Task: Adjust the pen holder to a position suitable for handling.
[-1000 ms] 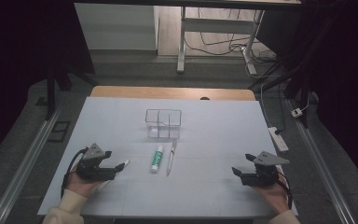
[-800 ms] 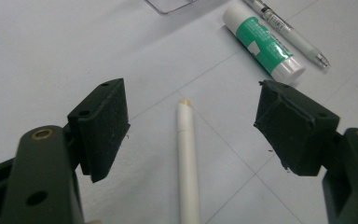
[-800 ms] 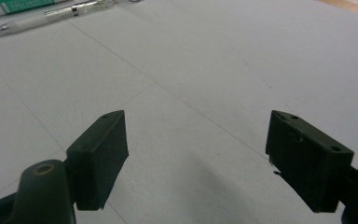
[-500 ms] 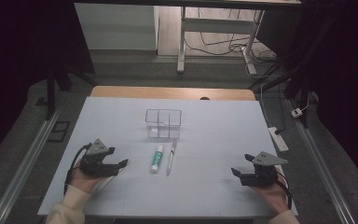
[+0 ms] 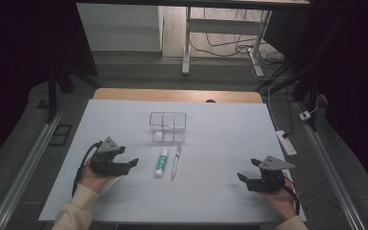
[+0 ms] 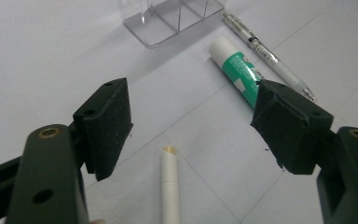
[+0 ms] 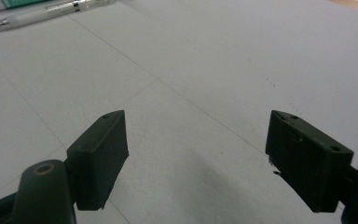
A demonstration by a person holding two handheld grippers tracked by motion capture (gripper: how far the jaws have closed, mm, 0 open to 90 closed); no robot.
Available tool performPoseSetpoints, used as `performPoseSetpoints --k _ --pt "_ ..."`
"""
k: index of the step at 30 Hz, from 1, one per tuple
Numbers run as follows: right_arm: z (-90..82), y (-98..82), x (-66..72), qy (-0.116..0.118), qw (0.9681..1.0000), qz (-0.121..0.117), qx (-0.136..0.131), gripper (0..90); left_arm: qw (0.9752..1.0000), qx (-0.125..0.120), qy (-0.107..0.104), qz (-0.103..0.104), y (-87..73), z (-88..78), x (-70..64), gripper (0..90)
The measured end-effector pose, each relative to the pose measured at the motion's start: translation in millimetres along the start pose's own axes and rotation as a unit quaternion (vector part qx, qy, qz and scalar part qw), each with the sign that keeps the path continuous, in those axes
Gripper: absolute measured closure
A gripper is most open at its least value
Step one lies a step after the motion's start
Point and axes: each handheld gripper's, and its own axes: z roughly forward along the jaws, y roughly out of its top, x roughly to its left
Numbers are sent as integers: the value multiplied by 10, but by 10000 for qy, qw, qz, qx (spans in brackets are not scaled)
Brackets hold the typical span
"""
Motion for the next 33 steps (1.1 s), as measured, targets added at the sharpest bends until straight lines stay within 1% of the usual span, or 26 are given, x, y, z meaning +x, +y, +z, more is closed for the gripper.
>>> performPoseSetpoints --k 7,8,9,11,14,21,27,33 --pt "3 -1 0 -6 10000 -2 9 208 9999 70 -66 68 65 62 -47 280" --pt "4 -1 0 -7 10000 -2 10 209 9999 52 -107 12 80 80 -55 280" --pt "4 -1 0 -8 10000 -3 10 209 9999 52 -107 12 80 80 -55 281" --pt "4 -1 1 -9 10000 -2 11 209 9999 51 -147 -61 104 100 -55 281" --pt "7 -2 1 -14 10000 -5 25 209 9998 57 -161 -96 130 120 -58 281" --pt "14 -3 1 -17 10000 -4 34 209 9997 97 -228 -33 185 173 -98 281" --pt "8 -1 0 -23 10000 -1 28 209 9995 140 -269 36 263 234 -161 286" --pt "-3 0 -3 -25 10000 5 -12 210 9994 192 -299 38 315 271 -206 287"
